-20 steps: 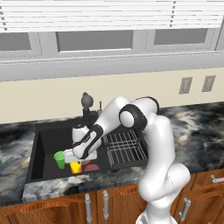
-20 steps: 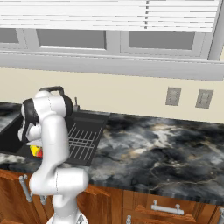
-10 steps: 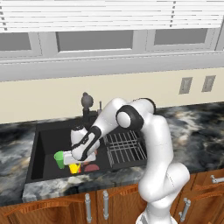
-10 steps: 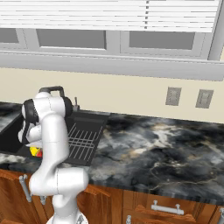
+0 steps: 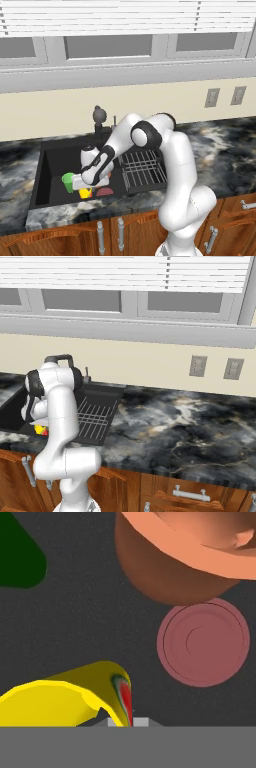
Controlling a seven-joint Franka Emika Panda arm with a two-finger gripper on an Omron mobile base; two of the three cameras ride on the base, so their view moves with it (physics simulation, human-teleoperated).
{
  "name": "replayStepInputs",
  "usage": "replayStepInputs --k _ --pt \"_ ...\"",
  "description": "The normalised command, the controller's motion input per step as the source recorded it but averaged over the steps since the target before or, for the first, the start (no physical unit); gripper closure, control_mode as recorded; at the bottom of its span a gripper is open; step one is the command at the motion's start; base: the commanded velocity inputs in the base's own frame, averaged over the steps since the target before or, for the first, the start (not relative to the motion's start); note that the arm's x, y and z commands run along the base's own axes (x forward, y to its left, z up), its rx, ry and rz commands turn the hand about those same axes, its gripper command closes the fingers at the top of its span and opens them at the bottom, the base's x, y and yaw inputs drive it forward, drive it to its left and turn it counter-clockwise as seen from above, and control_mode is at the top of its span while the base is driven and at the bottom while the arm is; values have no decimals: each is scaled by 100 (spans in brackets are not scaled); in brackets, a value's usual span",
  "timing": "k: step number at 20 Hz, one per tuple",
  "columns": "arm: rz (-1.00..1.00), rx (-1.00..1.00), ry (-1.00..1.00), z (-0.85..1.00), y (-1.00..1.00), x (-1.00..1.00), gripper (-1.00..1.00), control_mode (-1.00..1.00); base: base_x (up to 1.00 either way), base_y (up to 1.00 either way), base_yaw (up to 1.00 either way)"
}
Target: Pick the cup and cup and place them in the sink. Then turn on the water.
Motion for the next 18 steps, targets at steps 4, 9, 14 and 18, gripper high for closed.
replayStepInputs --k 4,9,14,18 --pt "0 0 1 -7 0 0 100 -100 0 0 0" --pt "0 0 0 -6 0 1 100 -100 0 0 0" --pt "0 0 0 -8 0 0 100 -100 0 0 0" --pt "0 0 0 -8 0 0 100 -100 0 0 0"
